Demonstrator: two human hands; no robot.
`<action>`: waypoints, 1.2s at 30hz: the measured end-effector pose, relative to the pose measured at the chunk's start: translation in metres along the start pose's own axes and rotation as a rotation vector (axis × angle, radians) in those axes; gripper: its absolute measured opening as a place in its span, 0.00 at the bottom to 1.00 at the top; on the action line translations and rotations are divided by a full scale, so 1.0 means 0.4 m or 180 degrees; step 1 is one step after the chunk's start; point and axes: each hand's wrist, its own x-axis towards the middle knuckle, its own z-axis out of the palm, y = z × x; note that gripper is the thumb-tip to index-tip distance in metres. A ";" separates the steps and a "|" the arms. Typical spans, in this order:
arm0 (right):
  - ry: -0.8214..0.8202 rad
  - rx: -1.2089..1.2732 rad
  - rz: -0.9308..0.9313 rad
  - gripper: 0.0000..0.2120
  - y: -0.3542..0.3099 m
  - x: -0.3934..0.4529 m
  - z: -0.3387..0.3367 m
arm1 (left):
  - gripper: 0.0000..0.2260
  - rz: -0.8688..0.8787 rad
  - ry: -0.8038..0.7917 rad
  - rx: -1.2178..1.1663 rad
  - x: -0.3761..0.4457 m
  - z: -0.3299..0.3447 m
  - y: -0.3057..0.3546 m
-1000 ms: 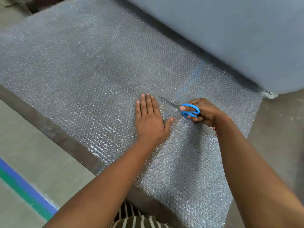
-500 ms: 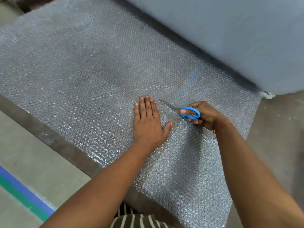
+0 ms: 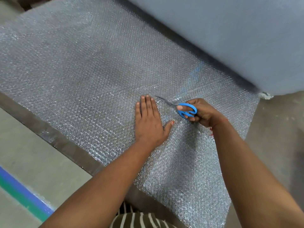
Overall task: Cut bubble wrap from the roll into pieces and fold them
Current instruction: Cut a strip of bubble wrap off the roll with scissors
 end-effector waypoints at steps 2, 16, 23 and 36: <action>0.0021 0.0007 0.0003 0.44 -0.001 0.002 0.001 | 0.49 -0.0005 -0.0003 0.0001 0.000 0.000 -0.001; -0.0047 0.0127 0.0099 0.46 -0.026 0.012 0.021 | 0.50 -0.0004 -0.0014 0.0032 -0.001 -0.003 0.001; -0.0029 0.0032 0.0092 0.51 -0.031 0.026 0.025 | 0.50 0.0003 0.0000 0.0012 -0.002 -0.001 0.000; -0.0105 0.0125 0.0098 0.39 -0.033 0.051 0.026 | 0.50 0.0006 0.0027 -0.0026 -0.006 0.000 0.001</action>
